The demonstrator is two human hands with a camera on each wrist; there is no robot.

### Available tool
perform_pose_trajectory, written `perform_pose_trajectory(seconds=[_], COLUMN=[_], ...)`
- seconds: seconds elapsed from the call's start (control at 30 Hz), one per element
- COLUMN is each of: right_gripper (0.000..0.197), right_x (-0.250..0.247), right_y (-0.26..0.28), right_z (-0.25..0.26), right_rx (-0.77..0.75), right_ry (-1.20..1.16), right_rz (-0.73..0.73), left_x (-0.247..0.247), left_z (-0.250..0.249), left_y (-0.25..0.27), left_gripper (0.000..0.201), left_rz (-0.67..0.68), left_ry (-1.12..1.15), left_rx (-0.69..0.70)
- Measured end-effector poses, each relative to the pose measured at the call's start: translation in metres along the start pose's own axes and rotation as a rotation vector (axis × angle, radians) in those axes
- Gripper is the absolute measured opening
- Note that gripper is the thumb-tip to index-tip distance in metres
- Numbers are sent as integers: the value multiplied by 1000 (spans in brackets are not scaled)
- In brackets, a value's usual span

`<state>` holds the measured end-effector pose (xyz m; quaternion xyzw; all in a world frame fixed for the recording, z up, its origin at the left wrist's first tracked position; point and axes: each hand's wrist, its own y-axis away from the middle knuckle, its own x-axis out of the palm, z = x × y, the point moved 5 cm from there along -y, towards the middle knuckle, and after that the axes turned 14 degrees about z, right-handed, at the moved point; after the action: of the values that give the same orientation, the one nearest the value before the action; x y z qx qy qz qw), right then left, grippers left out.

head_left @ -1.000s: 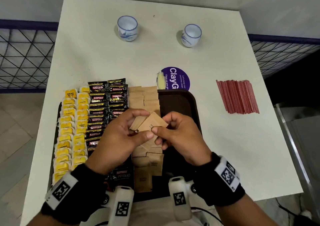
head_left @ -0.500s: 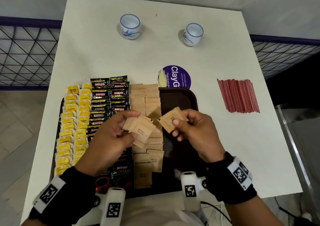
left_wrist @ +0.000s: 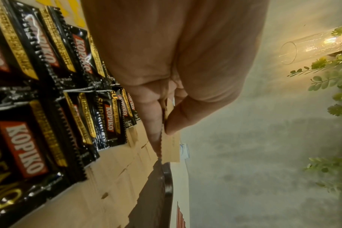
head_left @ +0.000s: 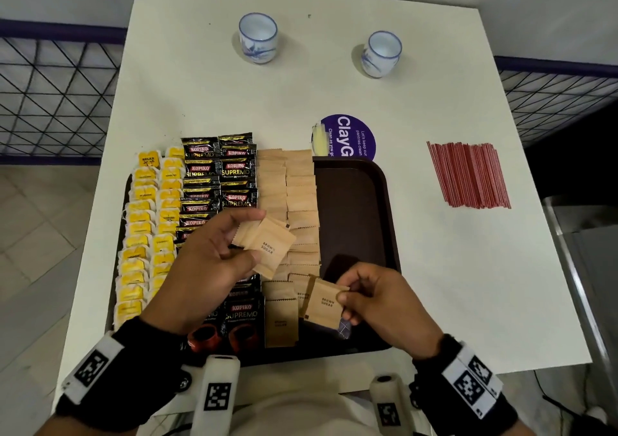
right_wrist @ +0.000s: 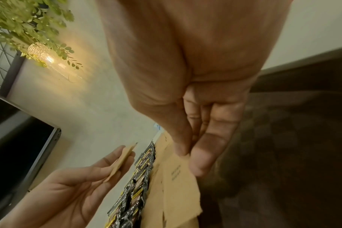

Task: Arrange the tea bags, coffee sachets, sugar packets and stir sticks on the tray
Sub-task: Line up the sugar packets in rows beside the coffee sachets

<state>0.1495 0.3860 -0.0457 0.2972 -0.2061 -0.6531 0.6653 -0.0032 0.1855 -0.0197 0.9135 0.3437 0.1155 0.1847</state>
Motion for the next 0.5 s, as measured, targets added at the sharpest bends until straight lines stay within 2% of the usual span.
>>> perform_pose_trajectory(seconds=[0.23,0.5], right_gripper=[10,10], right_x=[13,23], right_y=[-8,-13], right_z=[-5,1], right_rx=[44,38], right_ry=[90,118], right_rz=[26,-32], left_x=[2,2], left_z=[5,8], left_y=[5,9], left_gripper=[52,51], left_rz=[13,19], left_ry=[34,43], left_rx=[12,16])
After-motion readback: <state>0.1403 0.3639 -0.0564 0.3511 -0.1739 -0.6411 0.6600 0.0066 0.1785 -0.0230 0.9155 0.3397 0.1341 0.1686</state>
